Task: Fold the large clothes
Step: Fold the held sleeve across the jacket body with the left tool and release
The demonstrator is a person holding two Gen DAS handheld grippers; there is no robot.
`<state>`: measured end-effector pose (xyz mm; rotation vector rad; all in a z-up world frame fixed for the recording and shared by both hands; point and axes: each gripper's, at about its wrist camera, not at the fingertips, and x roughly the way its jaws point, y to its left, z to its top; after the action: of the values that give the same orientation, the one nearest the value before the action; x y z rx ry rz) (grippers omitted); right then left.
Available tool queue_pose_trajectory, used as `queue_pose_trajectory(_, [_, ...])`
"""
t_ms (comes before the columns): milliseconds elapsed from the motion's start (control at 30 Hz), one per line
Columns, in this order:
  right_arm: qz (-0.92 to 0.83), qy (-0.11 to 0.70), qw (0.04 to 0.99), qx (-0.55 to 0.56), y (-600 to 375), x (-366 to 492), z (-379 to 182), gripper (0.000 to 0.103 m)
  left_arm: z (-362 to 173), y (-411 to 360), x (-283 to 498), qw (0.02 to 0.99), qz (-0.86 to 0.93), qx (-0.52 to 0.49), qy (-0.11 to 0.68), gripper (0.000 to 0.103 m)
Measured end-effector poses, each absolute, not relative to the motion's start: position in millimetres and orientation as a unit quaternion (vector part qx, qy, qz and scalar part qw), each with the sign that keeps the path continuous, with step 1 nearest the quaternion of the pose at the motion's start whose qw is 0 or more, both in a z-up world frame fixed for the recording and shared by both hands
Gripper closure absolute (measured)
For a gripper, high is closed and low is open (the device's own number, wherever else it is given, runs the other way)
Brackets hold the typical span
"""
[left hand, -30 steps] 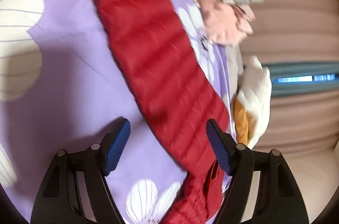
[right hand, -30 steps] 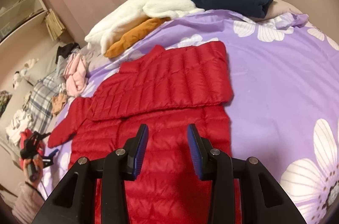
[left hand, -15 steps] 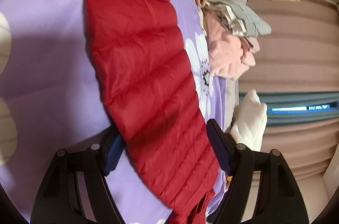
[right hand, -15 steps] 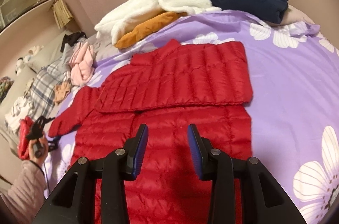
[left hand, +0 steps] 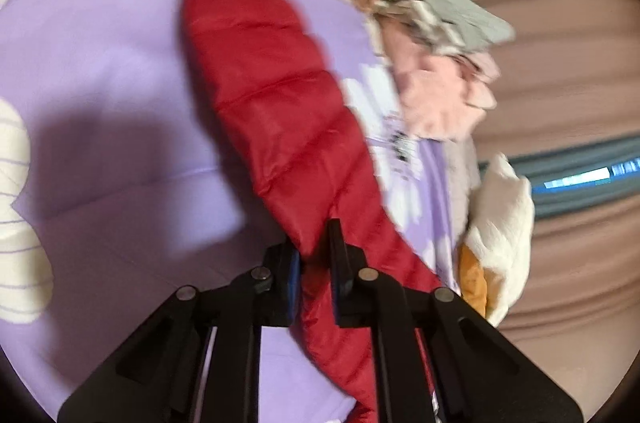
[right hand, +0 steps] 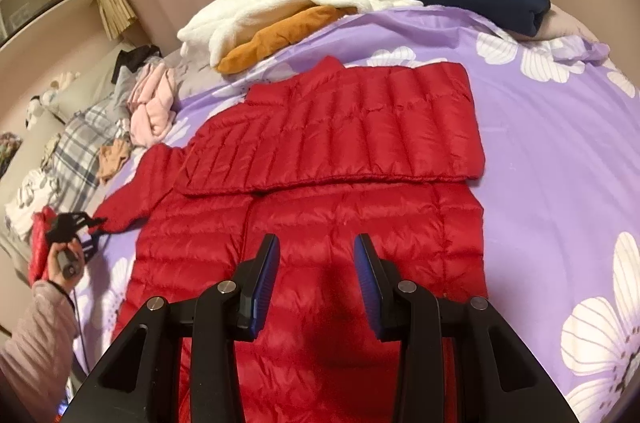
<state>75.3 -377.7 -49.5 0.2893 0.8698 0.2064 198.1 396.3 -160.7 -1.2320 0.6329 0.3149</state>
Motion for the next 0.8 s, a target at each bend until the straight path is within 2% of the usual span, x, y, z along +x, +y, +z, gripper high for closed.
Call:
queue_pose_trajectory(333, [0.111, 0.422, 0.889, 0.137, -372.3, 71.0, -51.1, 0.065, -72.0, 328.0, 220.3, 0.868, 0.103, -0.384, 0.296, 0.094])
queue_pose_trajectory(633, [0.112, 0.419, 0.889, 0.147, -378.7, 63.3, -50.3, 0.065, -28.1, 224.3, 239.7, 0.93, 0.054, -0.196, 0.305, 0.094])
queue_pose_trajectory(800, [0.107, 0.419, 0.888, 0.157, -386.6, 58.4, -50.3, 0.065, -21.9, 155.6, 245.4, 0.946, 0.0, -0.097, 0.31, 0.094])
